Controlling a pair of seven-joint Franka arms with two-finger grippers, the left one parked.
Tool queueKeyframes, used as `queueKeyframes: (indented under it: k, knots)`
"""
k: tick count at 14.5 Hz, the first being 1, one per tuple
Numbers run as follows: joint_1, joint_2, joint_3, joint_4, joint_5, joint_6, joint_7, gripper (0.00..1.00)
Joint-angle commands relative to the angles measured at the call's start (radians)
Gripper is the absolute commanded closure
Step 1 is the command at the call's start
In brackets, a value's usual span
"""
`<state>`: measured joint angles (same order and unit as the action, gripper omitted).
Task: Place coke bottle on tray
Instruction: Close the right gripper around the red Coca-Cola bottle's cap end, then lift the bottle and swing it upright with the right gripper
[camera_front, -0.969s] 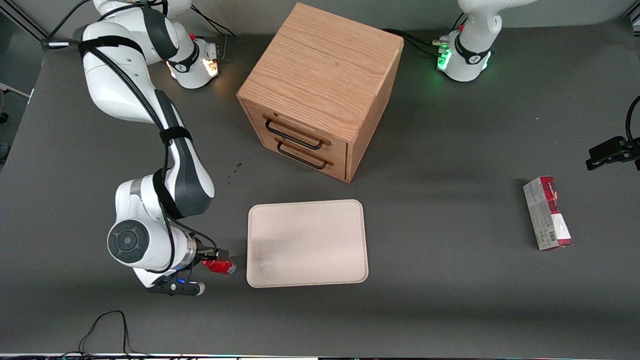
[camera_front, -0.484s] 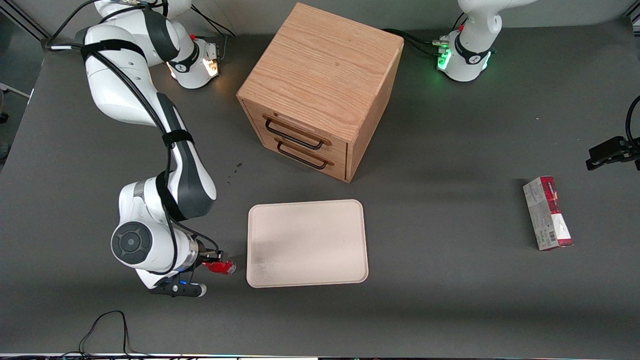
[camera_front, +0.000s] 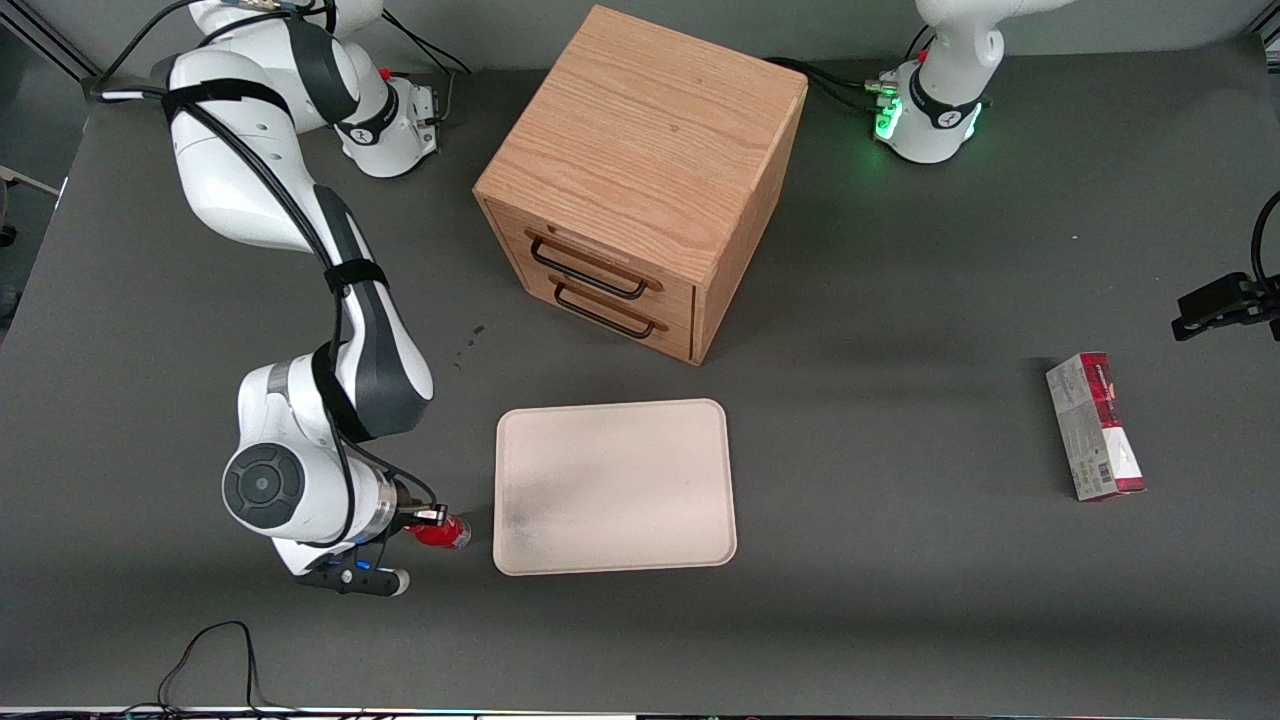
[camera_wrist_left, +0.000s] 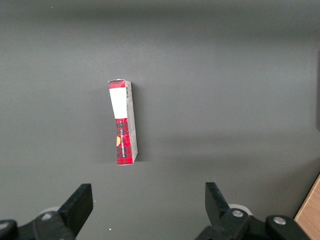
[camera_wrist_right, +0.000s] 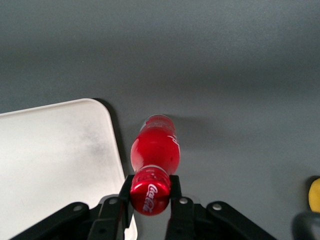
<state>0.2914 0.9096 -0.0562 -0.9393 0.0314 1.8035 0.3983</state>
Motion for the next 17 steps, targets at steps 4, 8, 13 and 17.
queueKeyframes:
  k: [4,8,13,17]
  knots:
    - [-0.002,0.006,0.004,0.045,0.005,-0.096,0.028,1.00]
    - [-0.014,-0.104,0.002,0.043,0.016,-0.267,0.013,1.00]
    - [-0.057,-0.303,-0.008,0.033,0.081,-0.478,-0.096,1.00]
    - [-0.074,-0.504,-0.017,-0.123,0.073,-0.569,-0.153,1.00]
